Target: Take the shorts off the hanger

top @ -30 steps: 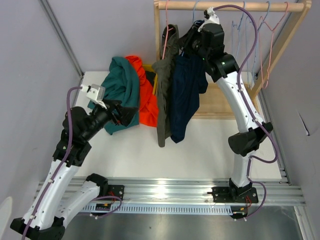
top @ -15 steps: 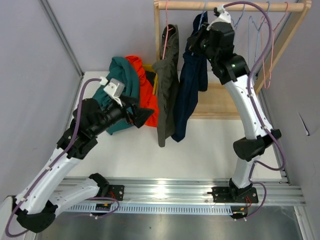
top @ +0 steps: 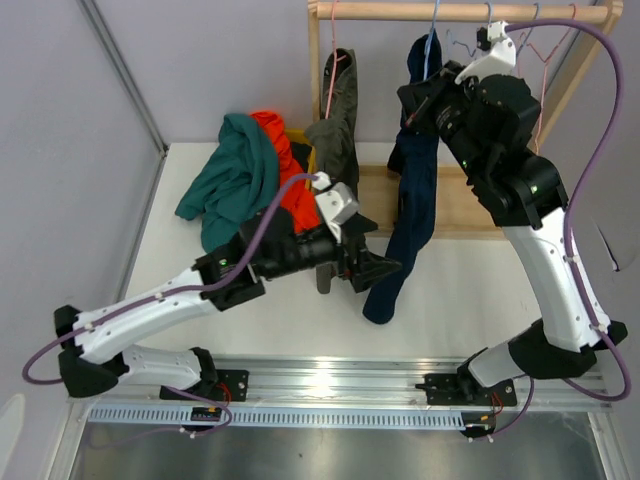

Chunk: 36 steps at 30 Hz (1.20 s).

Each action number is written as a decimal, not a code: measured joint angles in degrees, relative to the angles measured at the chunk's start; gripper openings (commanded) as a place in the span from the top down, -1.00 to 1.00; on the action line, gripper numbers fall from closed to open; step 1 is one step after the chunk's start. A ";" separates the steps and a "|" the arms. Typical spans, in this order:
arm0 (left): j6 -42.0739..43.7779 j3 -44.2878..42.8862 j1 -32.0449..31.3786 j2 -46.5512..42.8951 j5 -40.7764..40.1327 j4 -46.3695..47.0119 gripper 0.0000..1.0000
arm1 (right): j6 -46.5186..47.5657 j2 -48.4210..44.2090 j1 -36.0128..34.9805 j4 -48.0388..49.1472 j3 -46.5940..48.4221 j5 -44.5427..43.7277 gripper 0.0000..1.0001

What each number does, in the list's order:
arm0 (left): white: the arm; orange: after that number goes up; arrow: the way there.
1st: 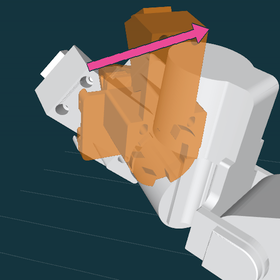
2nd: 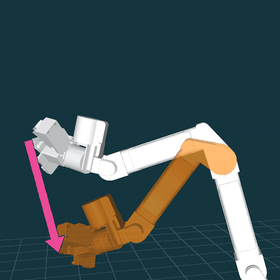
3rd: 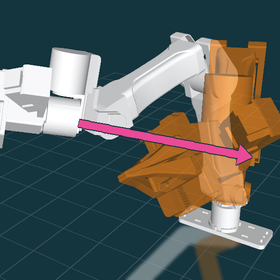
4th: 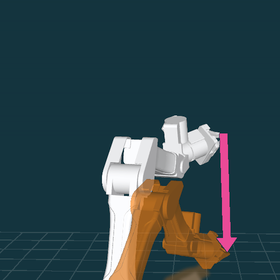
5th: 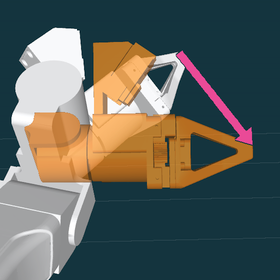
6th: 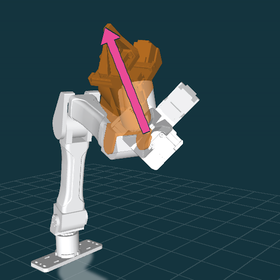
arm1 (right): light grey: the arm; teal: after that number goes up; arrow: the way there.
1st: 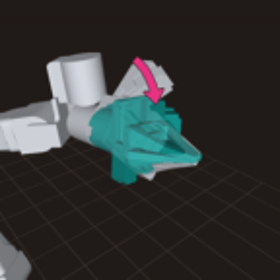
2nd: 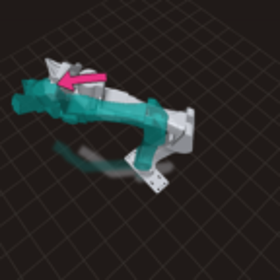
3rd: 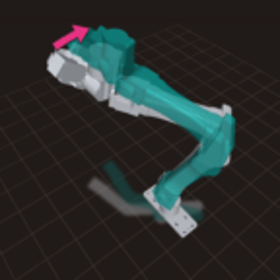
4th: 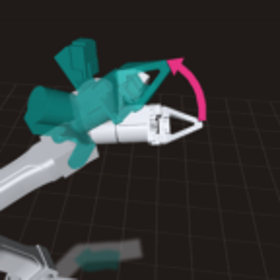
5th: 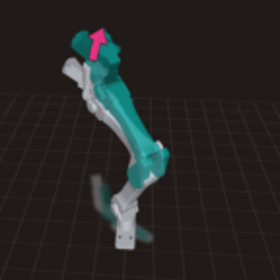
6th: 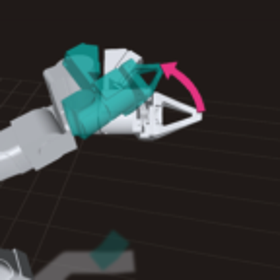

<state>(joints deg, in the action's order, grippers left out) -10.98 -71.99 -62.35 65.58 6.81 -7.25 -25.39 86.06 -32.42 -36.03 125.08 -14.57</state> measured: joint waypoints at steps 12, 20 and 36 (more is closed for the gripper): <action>1.92 -9.33 -6.97 15.63 -5.95 7.78 0.99 | 1.09 -6.49 -9.44 0.28 -5.29 -6.32 1.00; 2.25 -7.93 -8.09 16.76 -12.66 11.23 1.00 | 3.04 -6.75 -10.23 -2.64 -1.88 -8.57 1.00; 2.51 4.28 -21.66 4.26 -32.02 12.59 1.00 | 1.84 -4.39 -6.14 -11.87 6.62 -5.46 1.00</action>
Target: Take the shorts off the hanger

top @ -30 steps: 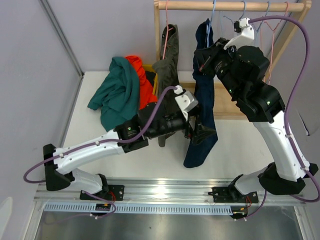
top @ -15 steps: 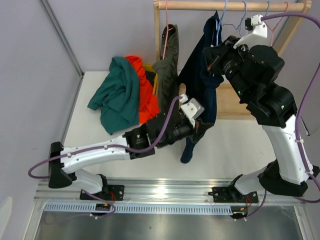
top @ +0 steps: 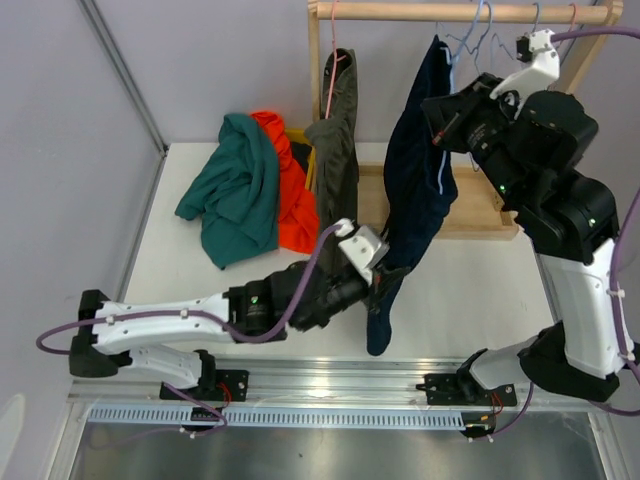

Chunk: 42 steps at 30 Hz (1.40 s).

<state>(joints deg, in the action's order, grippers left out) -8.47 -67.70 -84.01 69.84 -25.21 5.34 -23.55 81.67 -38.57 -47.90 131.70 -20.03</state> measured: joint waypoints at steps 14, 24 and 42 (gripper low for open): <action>3.37 -10.36 13.35 14.21 11.19 0.33 0.99 | -1.14 -4.17 -0.35 -4.92 6.86 -0.07 1.00; 3.21 -10.36 12.55 20.22 12.26 5.55 0.99 | -0.55 -1.92 -0.31 -8.94 10.36 -0.31 1.00; 3.04 -14.49 10.54 23.32 3.32 -5.75 0.99 | -10.60 -7.96 -0.66 -6.51 0.46 7.10 1.00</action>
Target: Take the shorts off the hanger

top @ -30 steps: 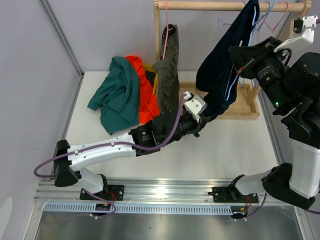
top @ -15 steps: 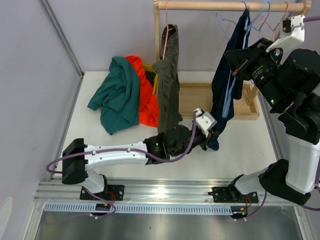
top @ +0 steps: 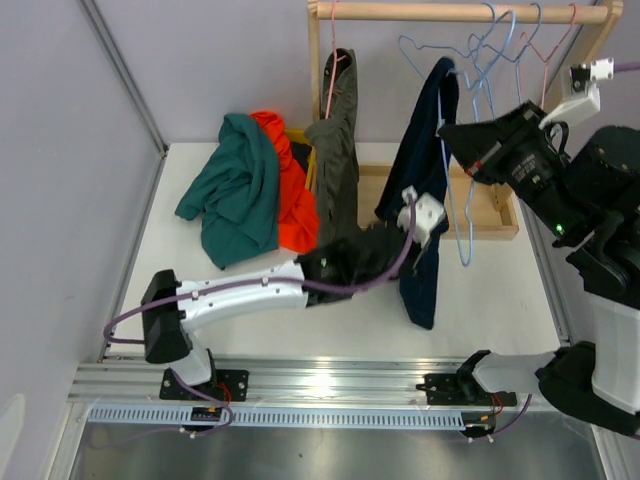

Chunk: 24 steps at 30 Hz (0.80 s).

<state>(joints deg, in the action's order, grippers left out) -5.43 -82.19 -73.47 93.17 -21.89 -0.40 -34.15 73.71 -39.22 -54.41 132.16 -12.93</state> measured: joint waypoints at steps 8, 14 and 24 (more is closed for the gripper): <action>3.19 -55.56 17.38 22.14 3.26 -21.09 1.00 | -12.57 -14.95 0.68 0.04 -16.06 10.58 1.00; 3.52 -55.25 22.49 19.52 4.22 -23.52 1.00 | -12.24 -14.84 4.00 -1.51 -7.02 14.32 1.00; 6.49 -13.46 -11.87 -12.39 -9.11 -20.52 1.00 | -3.06 2.75 8.44 -0.72 7.43 13.86 1.00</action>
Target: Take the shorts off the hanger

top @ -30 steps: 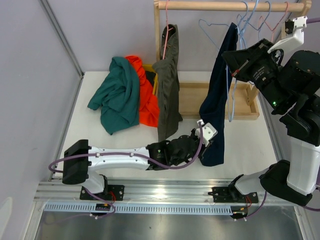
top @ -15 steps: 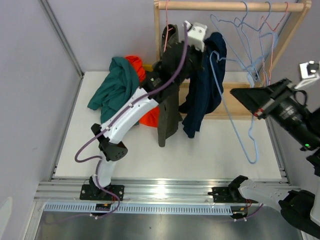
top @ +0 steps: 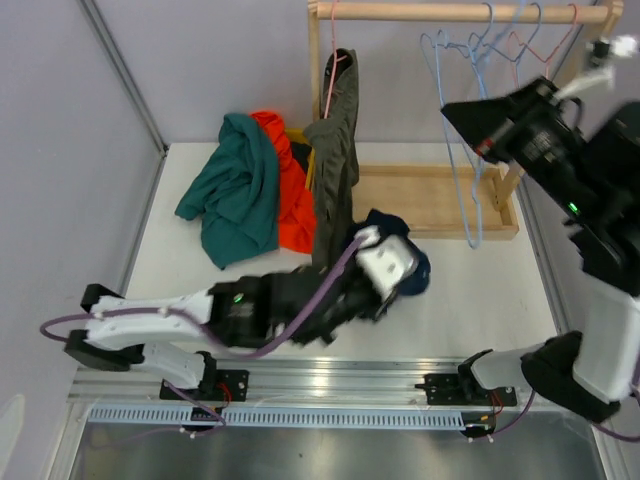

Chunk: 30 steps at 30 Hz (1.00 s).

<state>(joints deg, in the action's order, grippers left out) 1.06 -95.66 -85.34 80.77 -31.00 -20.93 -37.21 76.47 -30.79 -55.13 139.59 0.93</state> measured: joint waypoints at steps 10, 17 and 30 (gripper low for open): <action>6.43 10.93 -18.58 -25.90 -31.23 1.79 1.00 | -0.76 12.35 16.11 4.24 -9.55 12.59 1.00; 18.73 18.23 -10.08 -37.53 -39.47 10.16 1.00 | -0.74 14.32 20.44 8.33 -7.63 17.77 1.00; 27.26 -3.67 28.89 -26.34 -22.27 7.08 0.99 | -0.96 24.00 23.56 12.68 -4.79 21.70 1.00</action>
<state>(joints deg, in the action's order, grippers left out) 28.32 -99.33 -56.45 54.43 -53.28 -13.85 -38.17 100.47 -7.22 -42.46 134.80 22.63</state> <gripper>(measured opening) 0.026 0.043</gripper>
